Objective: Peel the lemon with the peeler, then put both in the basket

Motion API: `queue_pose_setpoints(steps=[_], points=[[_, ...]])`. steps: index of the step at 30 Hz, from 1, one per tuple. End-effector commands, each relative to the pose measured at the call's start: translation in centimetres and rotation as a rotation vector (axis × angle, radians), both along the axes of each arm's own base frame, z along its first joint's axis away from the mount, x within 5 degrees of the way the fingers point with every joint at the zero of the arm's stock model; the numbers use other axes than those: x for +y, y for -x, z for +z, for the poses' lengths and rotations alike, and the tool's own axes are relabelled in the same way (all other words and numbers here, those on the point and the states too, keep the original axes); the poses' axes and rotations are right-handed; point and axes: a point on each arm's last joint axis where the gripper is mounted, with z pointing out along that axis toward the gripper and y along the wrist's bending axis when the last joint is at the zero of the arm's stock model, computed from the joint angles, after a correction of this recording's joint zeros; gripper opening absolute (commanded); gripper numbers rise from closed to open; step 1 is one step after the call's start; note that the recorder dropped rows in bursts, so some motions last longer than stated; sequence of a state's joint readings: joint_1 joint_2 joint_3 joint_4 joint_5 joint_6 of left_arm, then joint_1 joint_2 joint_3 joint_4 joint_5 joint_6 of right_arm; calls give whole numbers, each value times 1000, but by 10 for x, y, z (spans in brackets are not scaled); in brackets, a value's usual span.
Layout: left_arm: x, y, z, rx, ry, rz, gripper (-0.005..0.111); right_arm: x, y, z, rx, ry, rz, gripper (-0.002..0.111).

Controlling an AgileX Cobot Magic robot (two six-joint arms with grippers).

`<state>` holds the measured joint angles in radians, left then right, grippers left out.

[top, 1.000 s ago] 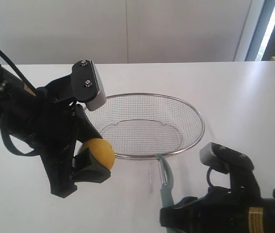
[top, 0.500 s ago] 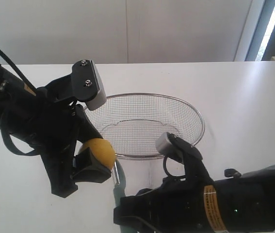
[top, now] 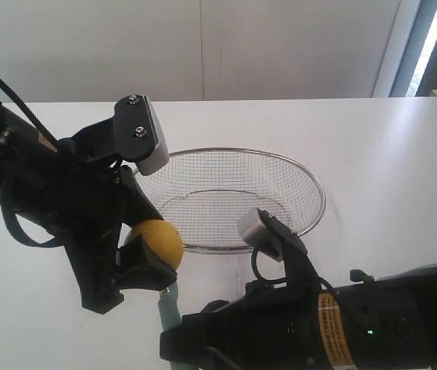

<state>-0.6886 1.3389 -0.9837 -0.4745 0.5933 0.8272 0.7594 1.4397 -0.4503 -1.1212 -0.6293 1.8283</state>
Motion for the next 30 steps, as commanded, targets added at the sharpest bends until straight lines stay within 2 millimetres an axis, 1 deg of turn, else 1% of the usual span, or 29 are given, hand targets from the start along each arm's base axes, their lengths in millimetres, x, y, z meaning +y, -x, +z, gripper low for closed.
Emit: queue_pose_setpoints(steps=[1, 5, 12, 25, 30], points=[[1, 3, 2, 19, 20, 8, 0, -1, -2, 7, -42, -3, -13, 0], [1, 3, 2, 19, 20, 8, 0, -5, -1, 15, -82, -5, -30, 0], [1, 3, 2, 19, 20, 8, 0, -12, -1, 21, -121, 25, -76, 0], [1, 3, 2, 19, 20, 8, 0, -28, 8, 46, -217, -7, -123, 0], [1, 3, 2, 19, 20, 8, 0, -37, 11, 45, -216, 27, -167, 0]])
